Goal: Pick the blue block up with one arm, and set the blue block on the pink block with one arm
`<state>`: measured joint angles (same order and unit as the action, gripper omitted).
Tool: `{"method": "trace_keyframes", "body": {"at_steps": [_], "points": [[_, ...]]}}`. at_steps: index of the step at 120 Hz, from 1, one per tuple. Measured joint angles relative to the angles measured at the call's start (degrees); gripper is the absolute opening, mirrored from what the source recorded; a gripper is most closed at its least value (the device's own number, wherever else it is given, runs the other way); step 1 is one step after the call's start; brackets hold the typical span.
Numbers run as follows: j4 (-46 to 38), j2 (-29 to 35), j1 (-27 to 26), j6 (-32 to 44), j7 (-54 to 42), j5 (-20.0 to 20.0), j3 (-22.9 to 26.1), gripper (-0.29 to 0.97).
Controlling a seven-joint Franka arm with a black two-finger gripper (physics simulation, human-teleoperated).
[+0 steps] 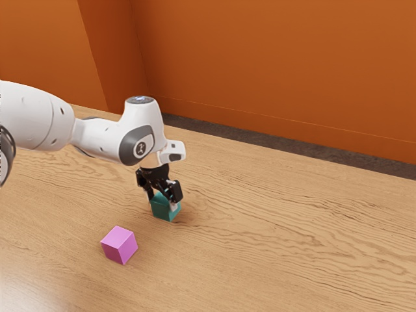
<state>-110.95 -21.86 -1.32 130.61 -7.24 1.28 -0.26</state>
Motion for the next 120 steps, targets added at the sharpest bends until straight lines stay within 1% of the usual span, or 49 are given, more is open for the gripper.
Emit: {"method": "trace_keyframes", "body": {"at_steps": [28, 78, 120], "points": [[1.2, -1.1, 0.1, 0.0, -0.3, -0.9, 0.0, 0.68], [2.5, -2.5, 0.3, 0.0, -0.5, -0.8, 0.0, 0.68], [2.7, -2.8, 0.6, 0.0, -0.5, -0.6, 0.0, 0.46]]}}
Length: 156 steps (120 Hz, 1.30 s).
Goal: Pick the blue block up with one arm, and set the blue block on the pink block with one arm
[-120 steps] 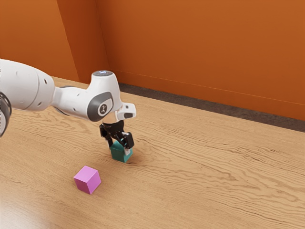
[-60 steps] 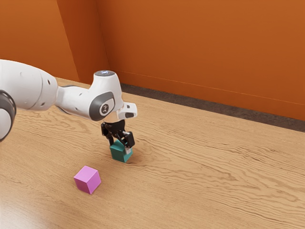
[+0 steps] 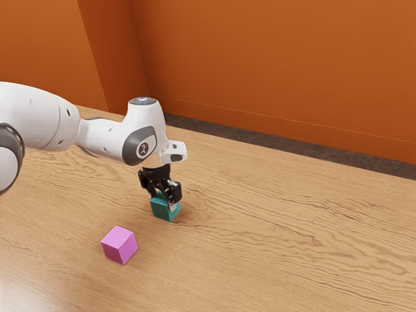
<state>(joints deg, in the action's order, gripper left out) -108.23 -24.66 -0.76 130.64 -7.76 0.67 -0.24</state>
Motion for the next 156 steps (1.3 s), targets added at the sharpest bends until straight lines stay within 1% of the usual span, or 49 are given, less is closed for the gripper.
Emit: {"method": "trace_keyframes", "body": {"at_steps": [29, 46, 53, 60, 81, 97, 109, 129, 139, 156], "points": [[0.0, 0.1, 0.1, 0.1, 0.2, 0.0, 0.0, 0.42], [-0.2, 2.2, 0.1, -0.1, 0.3, 0.0, 0.0, 0.41], [-1.0, 4.7, 0.2, -0.4, 0.3, -0.1, 0.1, 0.39], [-3.7, 8.9, 0.3, -1.0, 0.3, -0.1, 0.1, 0.39], [-15.4, 21.4, 1.2, -1.6, 0.3, 0.0, 0.2, 0.37], [-23.0, 28.5, 2.2, -1.1, 0.4, -0.2, 0.3, 0.37], [-26.6, 32.0, 3.5, -0.6, 0.5, -0.4, 0.3, 0.37], [-31.8, 36.9, 4.8, -0.2, 0.7, -0.5, 2.1, 0.37], [-33.1, 37.8, 5.7, 0.0, 0.7, -0.5, 3.1, 0.37], [-35.4, 39.2, 6.0, 0.1, 0.8, -0.6, 3.4, 0.37]]}}
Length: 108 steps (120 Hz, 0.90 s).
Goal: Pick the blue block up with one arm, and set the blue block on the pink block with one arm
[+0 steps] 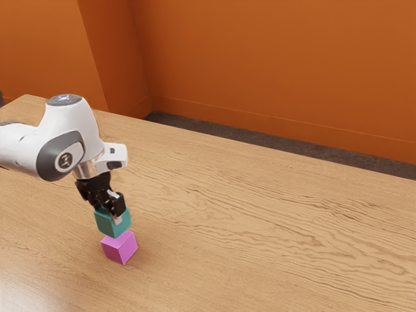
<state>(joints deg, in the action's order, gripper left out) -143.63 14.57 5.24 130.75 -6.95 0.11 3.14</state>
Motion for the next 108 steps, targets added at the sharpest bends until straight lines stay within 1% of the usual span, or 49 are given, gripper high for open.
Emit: {"method": "trace_keyframes", "body": {"at_steps": [42, 62, 108], "points": [[-2.2, 0.8, 0.3, 1.0, 0.3, 0.0, 0.4, 0.37], [-2.2, -0.6, 0.3, 1.4, 0.3, 0.0, 0.7, 0.38], [-2.2, 0.0, 1.3, 1.9, 0.4, 0.0, 1.1, 0.38]]}}
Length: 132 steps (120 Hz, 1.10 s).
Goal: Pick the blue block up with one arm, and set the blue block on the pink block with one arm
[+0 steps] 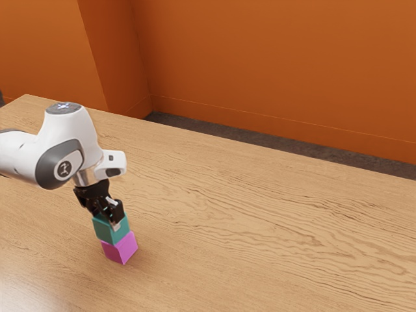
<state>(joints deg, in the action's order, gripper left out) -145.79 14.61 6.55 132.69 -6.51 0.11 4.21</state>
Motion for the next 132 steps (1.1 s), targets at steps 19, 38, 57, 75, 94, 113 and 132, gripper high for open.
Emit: {"method": "trace_keyframes", "body": {"at_steps": [19, 38, 57, 75, 94, 113, 132], "points": [[0.5, -0.3, 0.0, 0.1, 0.0, -0.1, -0.1, 0.38], [0.7, -0.8, 0.0, 0.1, 0.0, -0.1, -0.1, 0.38], [0.7, -0.9, 0.0, 0.1, 0.0, -0.1, -0.1, 0.38], [0.8, -0.7, -0.4, 0.1, -0.1, 0.2, 0.1, 0.50], [0.8, -0.2, -0.3, 0.1, -0.3, 0.4, 0.4, 0.59], [3.3, 2.7, -0.3, -2.0, -0.4, 0.5, 1.1, 0.64], [4.4, 3.4, -0.1, -4.1, -0.6, 0.5, 1.2, 0.66]]}}
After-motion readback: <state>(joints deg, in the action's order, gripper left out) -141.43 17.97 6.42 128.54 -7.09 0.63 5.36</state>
